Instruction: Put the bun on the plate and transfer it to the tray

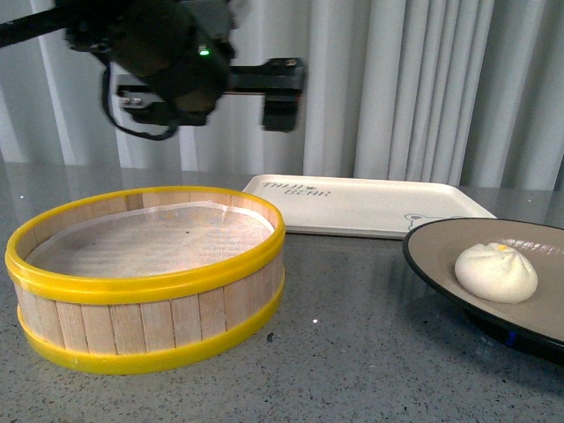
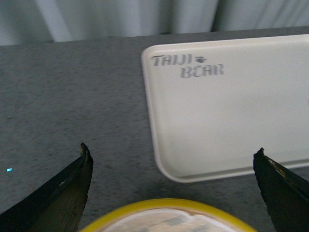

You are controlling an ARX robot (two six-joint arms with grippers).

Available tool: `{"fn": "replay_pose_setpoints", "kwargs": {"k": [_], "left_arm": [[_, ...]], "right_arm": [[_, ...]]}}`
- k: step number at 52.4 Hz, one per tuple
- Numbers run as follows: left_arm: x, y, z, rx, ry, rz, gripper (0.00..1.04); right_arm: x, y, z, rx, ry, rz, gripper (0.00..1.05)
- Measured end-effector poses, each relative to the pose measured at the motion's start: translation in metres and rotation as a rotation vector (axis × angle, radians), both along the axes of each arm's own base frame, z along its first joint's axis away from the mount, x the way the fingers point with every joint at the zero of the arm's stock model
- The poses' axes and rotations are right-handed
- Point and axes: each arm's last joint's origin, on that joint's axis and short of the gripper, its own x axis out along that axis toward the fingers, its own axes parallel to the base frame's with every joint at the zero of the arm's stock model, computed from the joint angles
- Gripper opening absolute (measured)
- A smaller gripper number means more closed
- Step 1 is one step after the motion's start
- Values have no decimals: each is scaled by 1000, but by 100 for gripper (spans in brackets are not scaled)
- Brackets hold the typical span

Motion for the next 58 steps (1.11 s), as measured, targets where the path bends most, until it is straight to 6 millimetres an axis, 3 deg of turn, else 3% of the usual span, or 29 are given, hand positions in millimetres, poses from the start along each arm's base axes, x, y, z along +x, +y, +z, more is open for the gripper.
{"fn": "replay_pose_setpoints", "kwargs": {"k": [6,18,23,32,36,44,58], "left_arm": [[1,20,-2,7,7,48,98],[-3,15,3,3,-6,29,98],[-13,19,-1,-17,-173,147,85],[-72,58,-30,-79,-358,208,53],[-101,76,-54,-79,-351,229,35],[-144,89,-94,-76,-305,202,4],[-193,107,-120,-74,-305,214,4]], "right_arm": [[0,0,0,0,0,0,96],[0,0,0,0,0,0,96],[0,0,0,0,0,0,96],[0,0,0,0,0,-1,96],[0,0,0,0,0,0,96],[0,0,0,0,0,0,96],[0,0,0,0,0,0,96]]}}
